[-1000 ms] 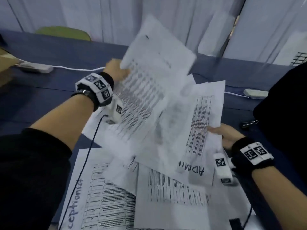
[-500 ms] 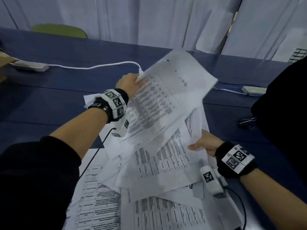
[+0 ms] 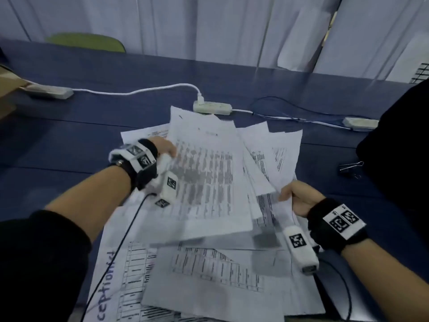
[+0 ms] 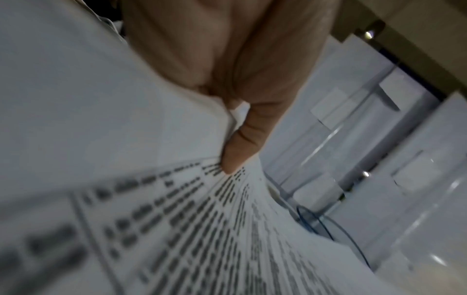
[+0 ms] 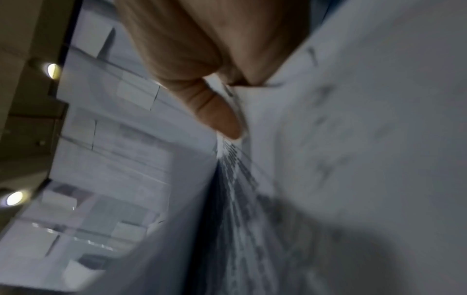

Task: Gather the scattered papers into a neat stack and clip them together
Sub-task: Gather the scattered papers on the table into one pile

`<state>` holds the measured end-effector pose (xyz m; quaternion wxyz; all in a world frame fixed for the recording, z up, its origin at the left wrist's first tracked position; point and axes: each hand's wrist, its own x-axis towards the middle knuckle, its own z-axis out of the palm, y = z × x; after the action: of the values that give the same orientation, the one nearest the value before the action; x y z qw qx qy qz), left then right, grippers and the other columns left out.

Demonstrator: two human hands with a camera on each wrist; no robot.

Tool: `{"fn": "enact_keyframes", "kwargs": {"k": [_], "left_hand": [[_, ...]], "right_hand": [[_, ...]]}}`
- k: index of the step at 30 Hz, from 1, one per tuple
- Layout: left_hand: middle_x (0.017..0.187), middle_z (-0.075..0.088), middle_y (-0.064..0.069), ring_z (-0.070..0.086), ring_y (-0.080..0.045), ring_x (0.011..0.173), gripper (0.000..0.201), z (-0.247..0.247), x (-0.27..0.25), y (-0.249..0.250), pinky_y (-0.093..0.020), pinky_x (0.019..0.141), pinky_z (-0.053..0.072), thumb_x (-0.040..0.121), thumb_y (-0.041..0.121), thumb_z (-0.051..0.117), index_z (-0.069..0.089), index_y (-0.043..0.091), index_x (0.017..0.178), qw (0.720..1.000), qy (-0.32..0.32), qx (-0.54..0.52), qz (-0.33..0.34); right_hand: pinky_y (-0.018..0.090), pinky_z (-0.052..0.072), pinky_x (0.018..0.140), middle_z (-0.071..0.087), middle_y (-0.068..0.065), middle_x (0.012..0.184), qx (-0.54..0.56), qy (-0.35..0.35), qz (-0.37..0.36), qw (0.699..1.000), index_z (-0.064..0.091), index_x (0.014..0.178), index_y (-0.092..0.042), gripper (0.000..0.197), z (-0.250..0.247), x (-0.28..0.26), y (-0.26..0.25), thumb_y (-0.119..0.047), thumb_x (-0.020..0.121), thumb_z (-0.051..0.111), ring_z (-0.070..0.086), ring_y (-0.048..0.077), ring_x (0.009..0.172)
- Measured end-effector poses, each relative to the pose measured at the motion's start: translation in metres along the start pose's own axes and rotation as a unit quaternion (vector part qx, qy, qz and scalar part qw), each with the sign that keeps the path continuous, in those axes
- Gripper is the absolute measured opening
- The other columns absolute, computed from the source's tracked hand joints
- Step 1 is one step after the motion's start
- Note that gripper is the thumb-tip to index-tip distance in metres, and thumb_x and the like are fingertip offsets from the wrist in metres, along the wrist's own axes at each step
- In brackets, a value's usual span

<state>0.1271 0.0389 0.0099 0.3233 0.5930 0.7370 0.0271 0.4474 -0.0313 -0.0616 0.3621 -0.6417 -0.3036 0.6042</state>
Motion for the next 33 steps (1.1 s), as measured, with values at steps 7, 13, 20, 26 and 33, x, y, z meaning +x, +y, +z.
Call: {"fn": "enact_keyframes", "kwargs": {"k": [7, 13, 20, 26, 33], "left_hand": [[0.137, 0.049, -0.023, 0.051, -0.034, 0.123, 0.058, 0.049, -0.006, 0.005, -0.035, 0.101, 0.041, 0.094, 0.035, 0.048, 0.042, -0.009, 0.132, 0.998, -0.01, -0.061, 0.014], [0.118, 0.057, -0.023, 0.056, -0.034, 0.11, 0.065, 0.045, -0.003, 0.001, -0.036, 0.095, 0.043, 0.089, 0.049, 0.045, 0.051, -0.006, 0.124, 0.991, -0.11, 0.008, 0.079], [0.088, 0.06, -0.019, 0.052, -0.024, 0.072, 0.088, 0.044, -0.019, 0.011, -0.018, 0.058, 0.038, 0.083, 0.066, 0.03, 0.051, -0.01, 0.121, 0.983, -0.128, 0.09, 0.097], [0.152, 0.029, -0.02, 0.032, -0.031, 0.139, 0.059, 0.069, -0.02, 0.016, -0.034, 0.11, 0.031, 0.1, 0.036, 0.027, 0.024, -0.003, 0.144, 0.998, -0.043, -0.045, 0.029], [0.088, 0.051, -0.004, 0.05, -0.018, 0.076, 0.014, 0.042, -0.018, -0.008, -0.031, 0.064, 0.046, 0.092, 0.003, 0.048, 0.046, 0.013, 0.101, 0.941, -0.077, -0.329, 0.015]], "right_hand": [[0.034, 0.057, 0.071, 0.074, 0.005, 0.096, 0.031, -0.125, 0.028, 0.991, 0.067, 0.107, -0.016, 0.03, 0.001, -0.012, -0.016, -0.035, 0.086, 0.055, 0.071, 0.022, 0.077], [0.031, 0.06, 0.061, 0.077, 0.006, 0.083, -0.072, -0.179, 0.026, 0.981, 0.062, 0.109, -0.003, 0.066, -0.006, -0.019, -0.01, -0.017, 0.05, 0.088, 0.074, 0.018, 0.072], [0.043, 0.049, 0.097, 0.071, 0.008, 0.112, -0.023, -0.168, 0.024, 0.985, 0.063, 0.116, -0.01, 0.099, -0.001, -0.015, -0.001, -0.033, 0.025, 0.095, 0.067, 0.023, 0.103], [0.047, 0.04, 0.106, 0.054, 0.014, 0.135, -0.033, -0.036, -0.016, 0.999, 0.052, 0.126, 0.002, 0.117, 0.013, 0.004, 0.017, -0.034, 0.024, 0.096, 0.051, 0.027, 0.125], [0.024, 0.056, 0.066, 0.075, 0.001, 0.077, 0.042, 0.02, -0.107, 0.993, 0.059, 0.106, 0.003, 0.045, -0.014, -0.01, 0.0, -0.003, 0.066, 0.078, 0.069, 0.01, 0.065]]}}
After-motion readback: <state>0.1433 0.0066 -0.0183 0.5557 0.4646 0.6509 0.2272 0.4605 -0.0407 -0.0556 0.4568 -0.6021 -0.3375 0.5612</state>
